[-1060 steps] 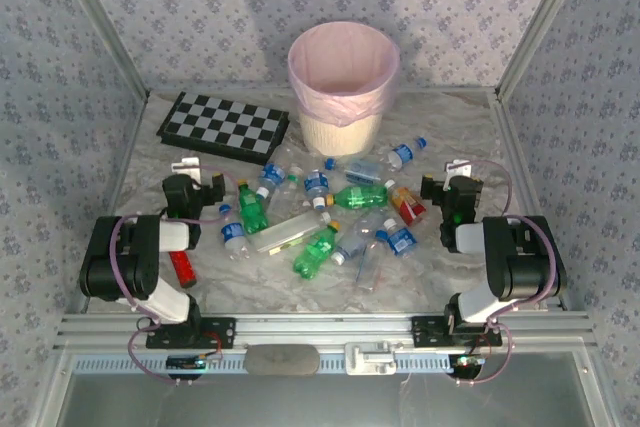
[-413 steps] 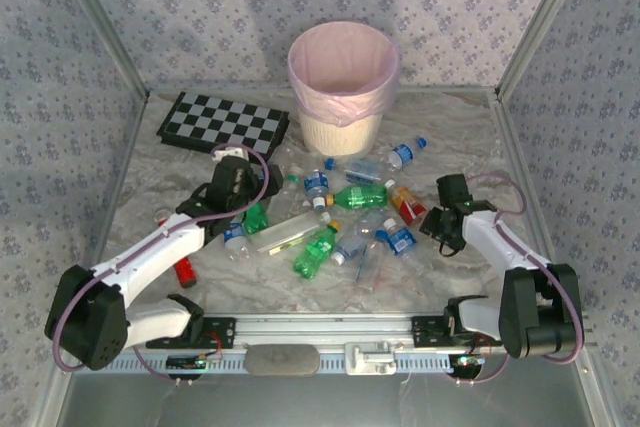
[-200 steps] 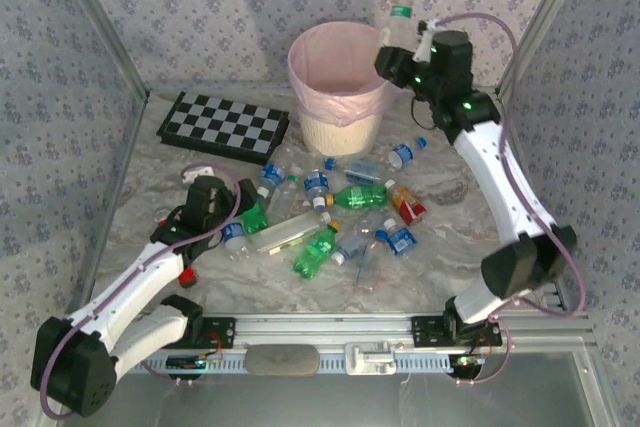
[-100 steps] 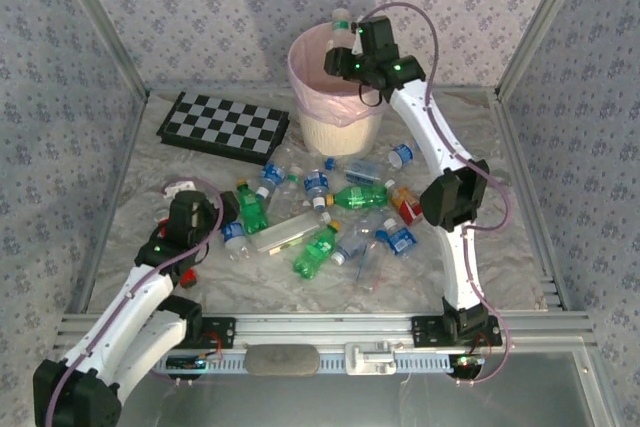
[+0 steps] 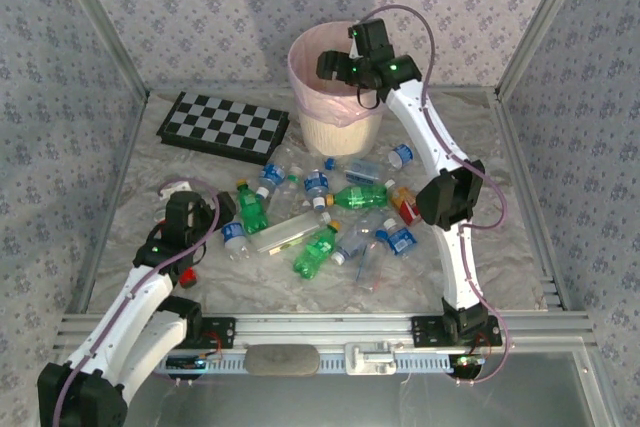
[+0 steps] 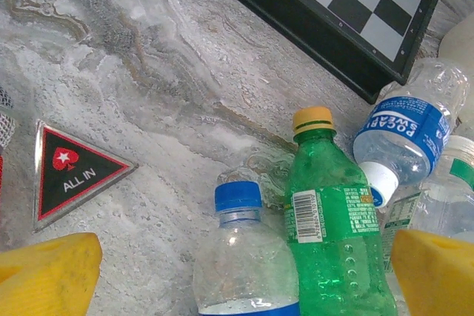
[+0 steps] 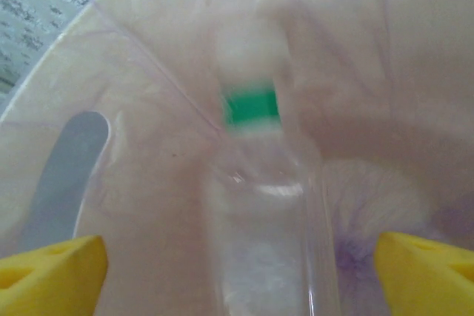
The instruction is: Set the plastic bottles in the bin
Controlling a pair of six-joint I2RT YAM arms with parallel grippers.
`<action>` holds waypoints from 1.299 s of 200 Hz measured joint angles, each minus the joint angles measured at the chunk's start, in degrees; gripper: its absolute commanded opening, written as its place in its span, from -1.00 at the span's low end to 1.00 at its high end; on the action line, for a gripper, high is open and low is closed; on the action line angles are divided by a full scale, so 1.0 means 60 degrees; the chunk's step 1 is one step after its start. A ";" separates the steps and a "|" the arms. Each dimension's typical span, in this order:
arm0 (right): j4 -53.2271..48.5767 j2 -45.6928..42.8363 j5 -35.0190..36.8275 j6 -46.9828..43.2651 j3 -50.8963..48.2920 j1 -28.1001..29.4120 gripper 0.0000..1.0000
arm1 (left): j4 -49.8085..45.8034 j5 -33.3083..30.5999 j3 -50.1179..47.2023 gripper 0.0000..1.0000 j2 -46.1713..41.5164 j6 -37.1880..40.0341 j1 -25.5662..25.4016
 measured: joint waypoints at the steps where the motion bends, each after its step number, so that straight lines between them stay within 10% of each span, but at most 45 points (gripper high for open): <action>1: 0.0000 0.0000 0.0000 -0.0018 0.0015 0.0000 0.98 | 0.0000 0.0004 0.0000 1.00 0.0000 0.0000 0.0000; 77: 0.0171 -0.1596 0.0503 -0.0452 -0.0583 0.0004 0.98 | -0.0036 0.0240 0.0000 1.00 0.0018 -0.0033 0.0000; 260: 0.2255 -1.0262 0.2164 -0.0397 -1.3540 -0.1738 0.98 | -0.1162 -0.0401 0.0106 1.00 0.2095 -0.1333 -0.1967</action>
